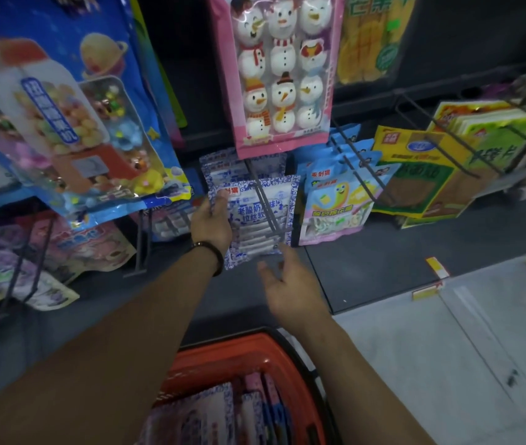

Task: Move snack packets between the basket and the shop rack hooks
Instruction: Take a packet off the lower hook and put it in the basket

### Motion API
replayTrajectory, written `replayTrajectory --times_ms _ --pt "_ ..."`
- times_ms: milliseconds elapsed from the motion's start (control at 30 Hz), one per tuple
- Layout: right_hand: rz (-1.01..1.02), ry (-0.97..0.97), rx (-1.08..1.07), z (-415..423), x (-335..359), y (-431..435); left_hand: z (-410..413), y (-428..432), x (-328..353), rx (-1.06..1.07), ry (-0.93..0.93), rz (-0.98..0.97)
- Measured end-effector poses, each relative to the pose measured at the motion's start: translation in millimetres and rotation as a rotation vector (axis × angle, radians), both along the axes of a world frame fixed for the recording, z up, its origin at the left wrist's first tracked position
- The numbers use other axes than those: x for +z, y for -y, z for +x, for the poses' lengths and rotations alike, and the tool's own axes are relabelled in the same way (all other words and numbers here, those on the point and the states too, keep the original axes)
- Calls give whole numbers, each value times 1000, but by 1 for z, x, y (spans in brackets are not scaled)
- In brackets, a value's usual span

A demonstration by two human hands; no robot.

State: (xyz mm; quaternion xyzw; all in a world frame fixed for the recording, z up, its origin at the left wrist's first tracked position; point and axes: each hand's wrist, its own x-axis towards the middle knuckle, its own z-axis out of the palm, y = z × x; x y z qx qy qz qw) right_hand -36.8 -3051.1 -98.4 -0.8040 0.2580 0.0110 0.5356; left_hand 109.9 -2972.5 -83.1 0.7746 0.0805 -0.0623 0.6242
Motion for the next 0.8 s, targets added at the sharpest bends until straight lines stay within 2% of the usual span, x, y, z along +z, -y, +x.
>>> replayTrajectory --times_ms 167,233,333,467,600,667,733,767,800 --pt "-14 -105 105 -2 -4 -6 1 -9 -5 -36 -77 -66" --pt "-55 -143 136 -3 -10 -8 -1 -19 -12 -37 -76 1" --pt "-137 -200 190 -8 -17 -14 -21 -49 -27 -149 -128 240" --pt "-261 -253 317 -18 -15 -36 -81 -116 -28 -480 -37 299" --pt "-341 -263 424 -37 -21 -78 -143 -207 -9 -966 -11 577" --pt "-265 -298 377 -48 -37 -100 -168 -253 -3 -1132 164 789" --pt "-101 -368 240 -60 -59 -119 -185 -291 -8 -1167 260 998" --pt "-49 -425 192 -64 -73 -126 -193 -305 -15 -1145 240 1010" --pt "-4 -460 163 -70 -84 -132 -198 -313 -21 -1132 166 939"
